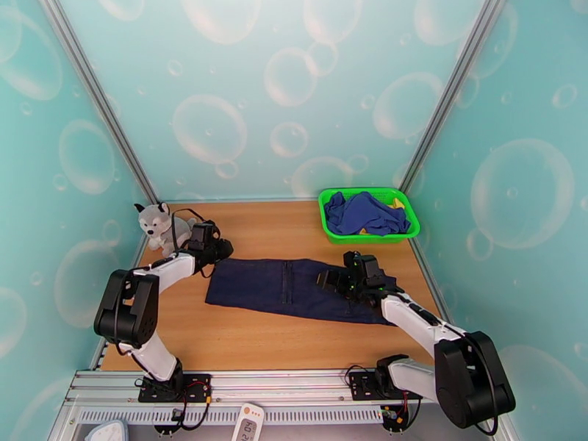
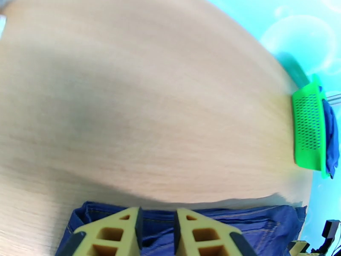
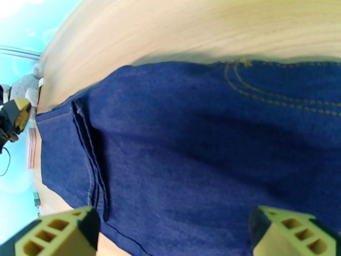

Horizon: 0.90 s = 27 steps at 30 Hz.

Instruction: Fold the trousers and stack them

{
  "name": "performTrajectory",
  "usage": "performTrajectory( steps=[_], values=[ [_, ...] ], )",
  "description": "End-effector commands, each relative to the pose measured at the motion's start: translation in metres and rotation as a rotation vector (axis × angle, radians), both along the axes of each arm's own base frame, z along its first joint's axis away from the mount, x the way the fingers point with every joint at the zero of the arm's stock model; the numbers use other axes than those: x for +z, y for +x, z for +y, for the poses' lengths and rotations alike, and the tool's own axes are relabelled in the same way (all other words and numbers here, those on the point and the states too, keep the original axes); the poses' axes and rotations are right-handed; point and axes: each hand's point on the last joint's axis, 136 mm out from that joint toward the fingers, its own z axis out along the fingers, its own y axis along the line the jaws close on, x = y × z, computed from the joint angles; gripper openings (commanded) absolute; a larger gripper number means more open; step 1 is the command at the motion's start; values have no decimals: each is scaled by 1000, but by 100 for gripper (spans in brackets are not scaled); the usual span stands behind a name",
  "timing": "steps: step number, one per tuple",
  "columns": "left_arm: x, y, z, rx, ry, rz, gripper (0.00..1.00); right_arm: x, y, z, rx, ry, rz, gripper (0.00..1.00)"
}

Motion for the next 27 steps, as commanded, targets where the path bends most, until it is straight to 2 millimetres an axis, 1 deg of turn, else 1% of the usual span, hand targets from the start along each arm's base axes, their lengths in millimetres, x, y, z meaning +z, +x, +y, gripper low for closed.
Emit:
performTrajectory(
  steps=[1,6,11,13,16,17,18,20,22,23,26,27],
  values=[
    [-15,-2,5,47,-13,32,26,3,-2,-2,11,-25,-13,97],
    [-35,10,24,133,50,-7,27,11,-1,-1,20,-25,-26,97],
    [-47,22,35,173,53,-51,27,14,-6,-2,19,-20,-33,98],
    [-50,22,32,156,26,-58,28,13,-9,-2,18,-18,-33,98],
    [-55,18,28,135,-3,-55,27,14,-15,-4,13,-20,-34,98],
    [-53,18,26,127,-12,-67,27,14,-16,-5,9,-21,-36,98],
    [-58,12,27,122,-14,-60,27,16,-18,-6,8,-21,-39,98],
    [-57,9,29,116,-15,-75,27,18,-20,-6,8,-20,-47,99],
    [-48,10,34,113,-17,-109,27,21,-21,-8,6,-26,-57,99],
    [-39,11,36,110,-27,-141,27,22,-21,-10,5,-29,-59,99],
    [7,8,40,88,-36,-272,26,27,-21,-12,5,-35,-75,99],
    [28,4,40,87,-36,-310,27,29,-20,-13,3,-36,-84,99]
  ],
)
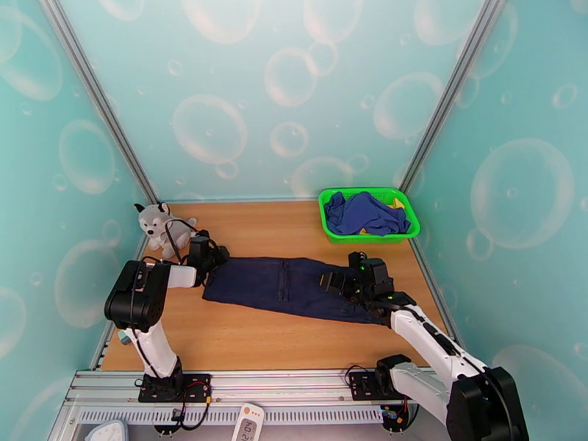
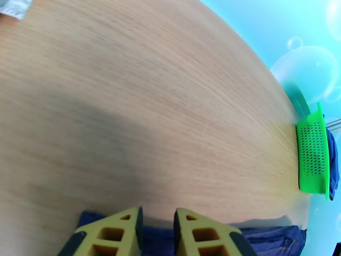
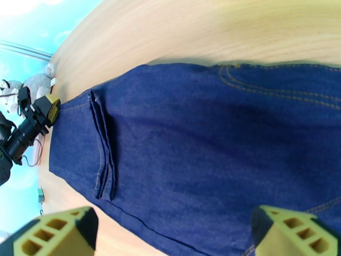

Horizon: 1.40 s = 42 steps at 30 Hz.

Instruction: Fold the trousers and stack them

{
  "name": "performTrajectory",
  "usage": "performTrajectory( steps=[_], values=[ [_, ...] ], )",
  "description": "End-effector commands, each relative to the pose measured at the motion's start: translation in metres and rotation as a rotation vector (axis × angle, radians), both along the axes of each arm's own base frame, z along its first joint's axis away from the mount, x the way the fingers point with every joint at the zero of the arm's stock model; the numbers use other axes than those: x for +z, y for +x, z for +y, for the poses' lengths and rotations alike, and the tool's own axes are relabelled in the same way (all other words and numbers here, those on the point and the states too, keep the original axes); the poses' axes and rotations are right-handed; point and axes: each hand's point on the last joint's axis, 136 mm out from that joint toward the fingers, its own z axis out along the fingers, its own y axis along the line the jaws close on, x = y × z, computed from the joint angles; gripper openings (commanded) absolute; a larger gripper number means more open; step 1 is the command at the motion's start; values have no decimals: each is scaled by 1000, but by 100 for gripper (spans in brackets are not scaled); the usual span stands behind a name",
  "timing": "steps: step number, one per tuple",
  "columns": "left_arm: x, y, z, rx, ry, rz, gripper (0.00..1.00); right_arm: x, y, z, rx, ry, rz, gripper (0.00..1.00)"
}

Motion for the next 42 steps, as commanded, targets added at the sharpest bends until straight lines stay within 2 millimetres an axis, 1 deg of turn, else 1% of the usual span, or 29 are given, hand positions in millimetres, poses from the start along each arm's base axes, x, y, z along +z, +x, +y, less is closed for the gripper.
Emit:
performTrajectory(
  steps=[1,2,3,4,9,12,14,17,19,21,23,25,26,28,29,30,31,32,33,34,35,36,37,38,40,42],
  values=[
    [63,-5,6,-8,11,-151,27,2,-2,-8,-3,-35,-20,99],
    [72,-14,10,21,3,-146,28,4,-1,-9,-6,-32,-28,99],
    [76,-23,12,46,-15,-124,28,6,0,-11,-10,-30,-34,99],
    [72,-33,12,53,-34,-86,29,7,0,-12,-10,-26,-40,99],
    [36,-94,2,42,-121,140,30,14,3,-12,-2,12,-60,99],
    [25,-125,-6,17,-166,197,29,13,4,-8,13,30,-58,99],
    [17,-141,-10,8,-185,221,29,11,4,-6,15,37,-50,99],
    [-2,-161,-6,29,-177,299,30,8,5,-4,15,44,-44,99],
    [-19,-175,4,86,-138,371,30,8,6,-2,16,47,-46,99],
    [-31,-181,14,136,-100,404,31,8,6,-1,17,48,-48,99],
    [-30,-176,17,133,-66,391,31,7,6,-1,19,44,-42,99],
    [-12,-164,19,121,-35,344,31,7,6,-2,21,33,-40,99],
    [4,-155,18,106,-17,296,31,8,7,-3,22,28,-43,99],
    [43,-136,19,72,36,175,35,9,7,-3,22,24,-43,99],
    [63,-128,23,69,79,119,38,9,8,-4,22,23,-43,99],
    [78,-120,29,70,129,77,42,11,8,-4,21,24,-46,99],
    [85,-114,33,65,172,55,46,11,8,-4,23,25,-47,99],
    [88,-107,35,50,214,52,55,11,8,-3,23,27,-49,99],
    [83,-100,35,13,250,71,58,11,7,-3,25,29,-51,99],
    [73,-94,30,-43,271,106,59,9,7,-3,25,30,-49,99],
    [61,-90,21,-126,276,161,60,9,7,-3,27,31,-49,99],
    [45,-88,17,-190,303,232,60,8,6,-3,27,32,-45,99],
    [31,-88,18,-206,328,294,61,8,6,-4,29,29,-45,99],
    [23,-85,20,-217,356,331,61,8,5,-5,29,26,-41,99],
    [9,-83,24,-234,394,365,61,11,4,-7,28,19,-48,99],
    [4,-80,24,-248,399,349,61,12,2,-12,20,11,-54,99]
  ],
)
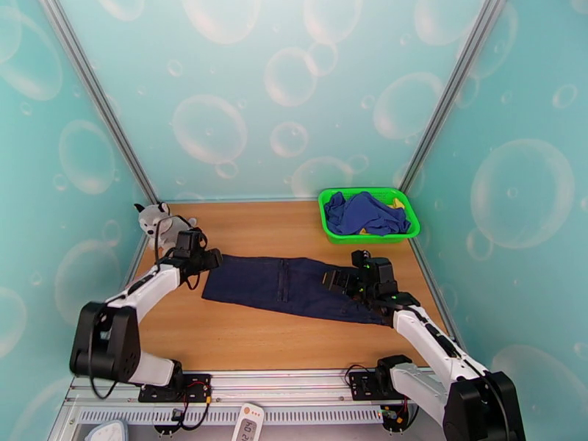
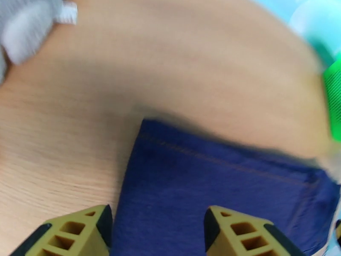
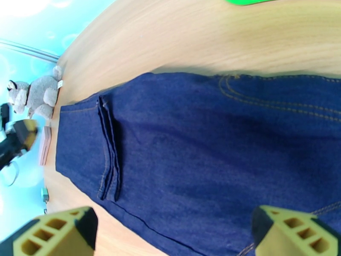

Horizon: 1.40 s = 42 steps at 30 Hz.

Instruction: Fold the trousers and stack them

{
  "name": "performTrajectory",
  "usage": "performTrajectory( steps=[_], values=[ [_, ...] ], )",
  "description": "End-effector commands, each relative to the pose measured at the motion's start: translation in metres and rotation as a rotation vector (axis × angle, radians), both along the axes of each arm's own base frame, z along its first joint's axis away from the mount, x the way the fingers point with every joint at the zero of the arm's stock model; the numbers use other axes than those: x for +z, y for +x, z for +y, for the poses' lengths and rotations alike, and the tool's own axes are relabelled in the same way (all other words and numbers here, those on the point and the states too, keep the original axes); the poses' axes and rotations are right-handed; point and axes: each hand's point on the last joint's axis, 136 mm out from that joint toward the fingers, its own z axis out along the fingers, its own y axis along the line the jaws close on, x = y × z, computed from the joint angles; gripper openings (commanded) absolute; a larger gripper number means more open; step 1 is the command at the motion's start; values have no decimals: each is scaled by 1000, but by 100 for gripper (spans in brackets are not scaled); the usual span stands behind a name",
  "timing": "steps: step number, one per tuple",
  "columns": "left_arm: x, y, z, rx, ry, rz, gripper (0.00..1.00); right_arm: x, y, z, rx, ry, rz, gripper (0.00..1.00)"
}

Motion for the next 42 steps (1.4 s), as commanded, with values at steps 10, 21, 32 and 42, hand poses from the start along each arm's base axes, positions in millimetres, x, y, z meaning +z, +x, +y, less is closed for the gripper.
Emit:
performTrajectory(
  steps=[10,21,32,42],
  values=[
    [-34,-10,-14,-161,-47,89,62,-1,1,-6,10,38,-11,99],
    [-48,-32,-15,-156,-20,193,0,0,3,-5,13,44,-5,99],
    [76,-54,85,175,415,206,0,29,13,-31,-79,160,-26,99],
    [179,-34,100,315,662,31,0,11,-2,-18,-29,133,34,99]
  ],
)
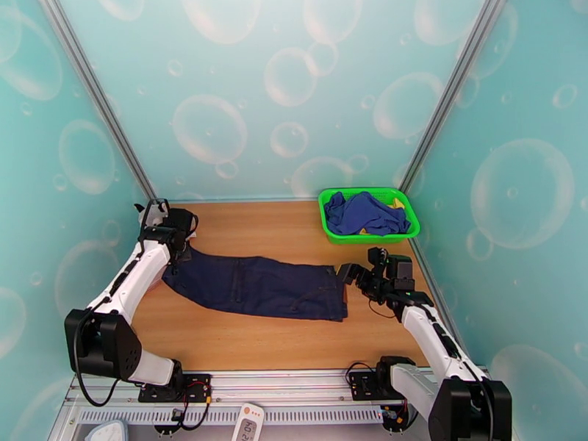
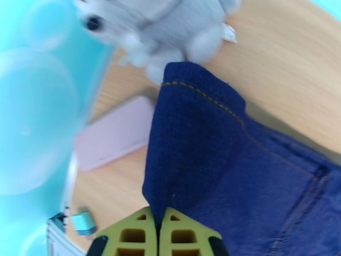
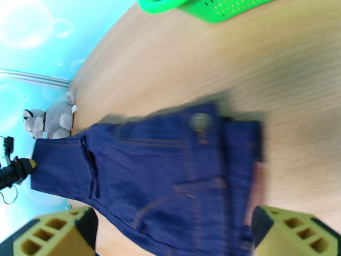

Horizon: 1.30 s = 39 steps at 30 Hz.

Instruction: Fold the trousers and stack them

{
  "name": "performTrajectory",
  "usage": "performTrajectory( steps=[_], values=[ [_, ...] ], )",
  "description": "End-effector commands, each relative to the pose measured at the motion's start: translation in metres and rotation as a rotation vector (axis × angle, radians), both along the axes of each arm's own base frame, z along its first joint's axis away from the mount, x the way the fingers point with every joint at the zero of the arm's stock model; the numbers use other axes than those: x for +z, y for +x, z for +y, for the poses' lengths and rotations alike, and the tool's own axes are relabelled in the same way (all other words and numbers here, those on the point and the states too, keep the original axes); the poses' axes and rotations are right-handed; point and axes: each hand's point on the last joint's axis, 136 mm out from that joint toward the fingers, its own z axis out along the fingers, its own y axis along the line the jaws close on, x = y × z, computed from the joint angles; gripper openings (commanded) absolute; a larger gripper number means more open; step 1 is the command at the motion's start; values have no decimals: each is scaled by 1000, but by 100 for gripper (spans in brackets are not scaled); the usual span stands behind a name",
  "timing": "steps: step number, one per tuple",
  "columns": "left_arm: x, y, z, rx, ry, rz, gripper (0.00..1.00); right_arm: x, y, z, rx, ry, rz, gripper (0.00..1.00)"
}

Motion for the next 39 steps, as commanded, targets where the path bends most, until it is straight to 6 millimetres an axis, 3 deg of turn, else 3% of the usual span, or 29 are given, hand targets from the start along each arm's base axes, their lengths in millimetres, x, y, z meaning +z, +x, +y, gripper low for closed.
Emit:
performTrajectory(
  steps=[1,4,10,14,16,24,30,35,39],
  values=[
    [43,-4,-1,31,144,-57,0,-5,-8,12,45,5,2,99],
    [63,-4,-23,8,179,-80,0,-6,-10,26,85,13,-3,99],
    [45,-5,-121,-211,-101,-46,0,-12,-10,52,164,-15,6,99],
    [35,-15,-165,-285,-183,-28,0,-25,-10,54,163,-18,30,89],
    [35,-20,-186,-319,-229,-36,0,-35,-11,54,164,-26,48,78],
    [32,-35,-243,-399,-388,-54,0,-68,-8,47,117,-128,108,40],
    [30,-46,-279,-445,-512,-60,0,-76,5,47,82,-124,123,33],
    [22,-55,-302,-438,-591,-69,0,-92,3,46,79,-153,175,29],
    [4,-58,-316,-322,-659,-105,0,-98,1,53,97,-143,180,23]
  ],
)
